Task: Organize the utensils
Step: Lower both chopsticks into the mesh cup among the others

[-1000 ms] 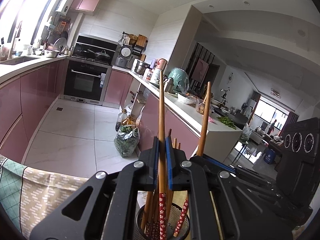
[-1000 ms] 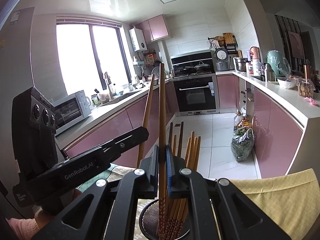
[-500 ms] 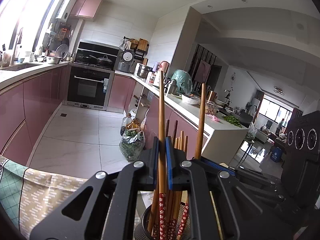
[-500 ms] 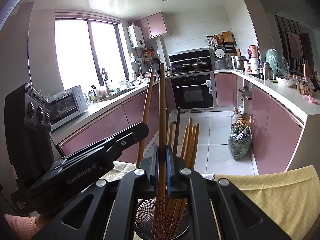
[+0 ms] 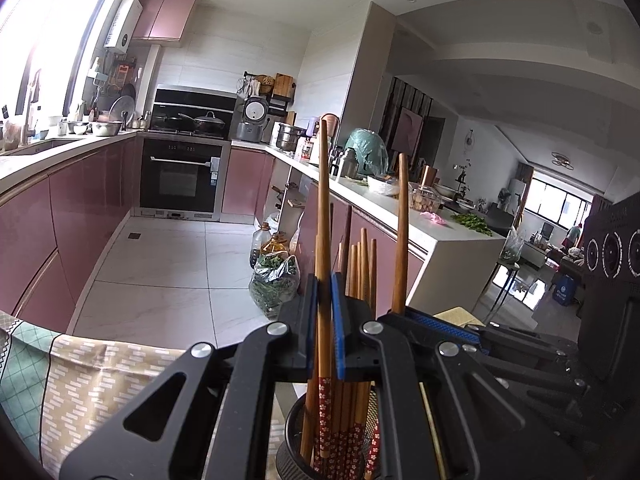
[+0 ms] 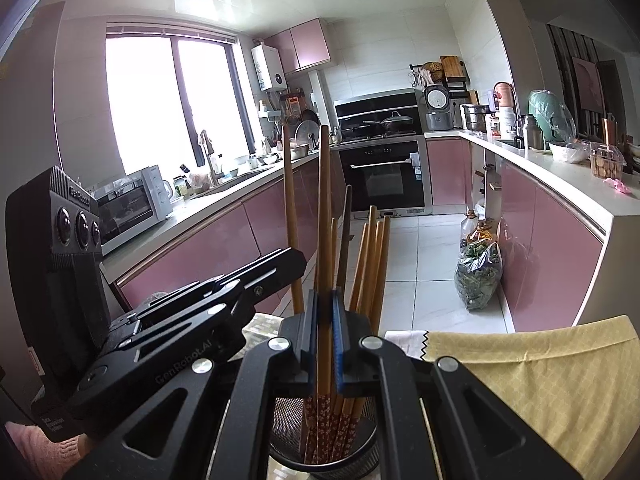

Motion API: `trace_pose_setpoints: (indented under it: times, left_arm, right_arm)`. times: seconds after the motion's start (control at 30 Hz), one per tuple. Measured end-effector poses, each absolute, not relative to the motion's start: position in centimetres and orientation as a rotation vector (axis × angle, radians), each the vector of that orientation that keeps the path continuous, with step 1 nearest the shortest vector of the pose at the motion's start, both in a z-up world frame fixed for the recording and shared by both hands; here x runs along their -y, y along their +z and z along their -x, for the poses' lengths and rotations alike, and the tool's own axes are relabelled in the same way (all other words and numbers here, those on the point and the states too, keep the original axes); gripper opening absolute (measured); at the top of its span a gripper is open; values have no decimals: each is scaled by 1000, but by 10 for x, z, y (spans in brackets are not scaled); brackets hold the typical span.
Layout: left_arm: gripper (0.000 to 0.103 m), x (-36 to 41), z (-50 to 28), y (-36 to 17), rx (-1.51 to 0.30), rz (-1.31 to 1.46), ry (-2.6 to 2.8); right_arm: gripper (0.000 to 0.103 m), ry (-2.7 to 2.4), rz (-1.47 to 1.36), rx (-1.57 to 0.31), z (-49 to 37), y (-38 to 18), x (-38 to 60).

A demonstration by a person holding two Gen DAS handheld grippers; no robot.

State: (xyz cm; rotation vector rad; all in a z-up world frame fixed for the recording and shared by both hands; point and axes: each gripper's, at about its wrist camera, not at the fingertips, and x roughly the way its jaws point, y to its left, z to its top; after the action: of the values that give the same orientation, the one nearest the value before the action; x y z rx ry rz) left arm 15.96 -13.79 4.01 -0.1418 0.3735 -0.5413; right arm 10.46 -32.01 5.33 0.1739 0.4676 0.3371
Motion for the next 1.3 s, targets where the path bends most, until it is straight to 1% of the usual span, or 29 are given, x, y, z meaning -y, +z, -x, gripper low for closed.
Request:
trace_pose_setpoints:
  times: [0.77,1.3]
  left_arm:
    - [7,130,-154,14,-485,59,-573]
    - [7,131,-161,12,-542,43,-576]
  right_arm:
    - [6,350,-177,-516,-104,40,320]
    - [7,349,-175,-573,-108,31,318]
